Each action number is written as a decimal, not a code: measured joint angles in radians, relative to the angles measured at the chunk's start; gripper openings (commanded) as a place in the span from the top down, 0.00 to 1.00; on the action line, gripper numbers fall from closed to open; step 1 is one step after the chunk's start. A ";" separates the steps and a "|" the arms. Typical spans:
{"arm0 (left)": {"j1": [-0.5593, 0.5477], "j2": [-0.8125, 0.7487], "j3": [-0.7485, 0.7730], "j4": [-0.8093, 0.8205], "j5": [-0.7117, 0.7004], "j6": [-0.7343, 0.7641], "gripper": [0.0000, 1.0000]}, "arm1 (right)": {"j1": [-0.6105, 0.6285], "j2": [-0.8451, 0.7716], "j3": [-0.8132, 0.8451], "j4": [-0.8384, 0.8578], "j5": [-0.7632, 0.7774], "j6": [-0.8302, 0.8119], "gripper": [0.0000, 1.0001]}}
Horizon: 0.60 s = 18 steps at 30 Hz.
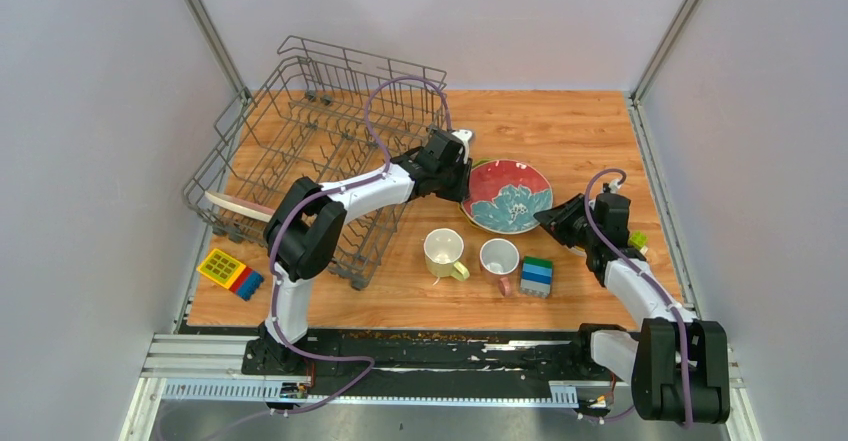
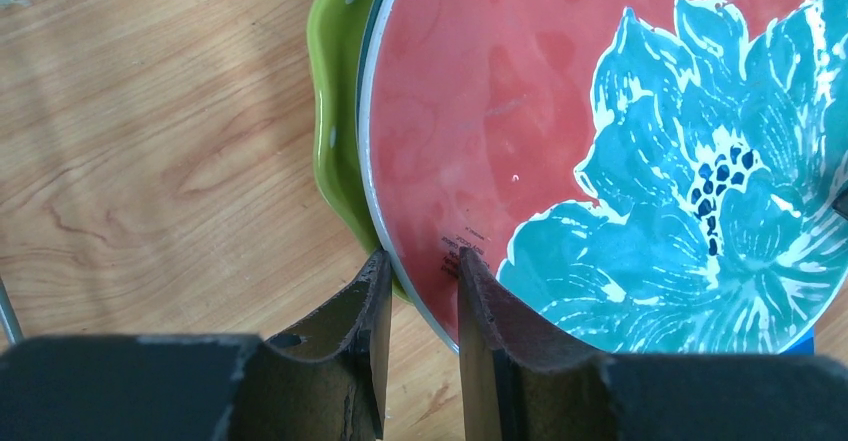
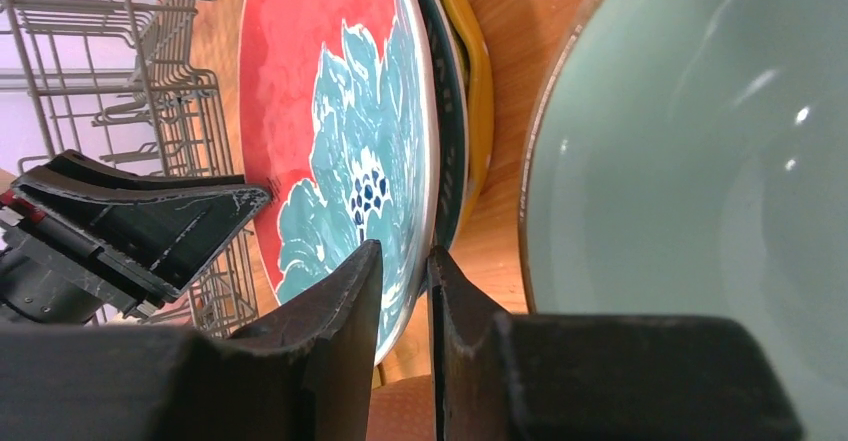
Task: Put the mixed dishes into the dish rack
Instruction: Pick up the plate at the center of the board.
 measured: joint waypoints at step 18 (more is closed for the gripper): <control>0.006 -0.011 -0.019 0.003 0.013 -0.001 0.76 | -0.005 0.043 -0.006 0.128 -0.029 0.035 0.67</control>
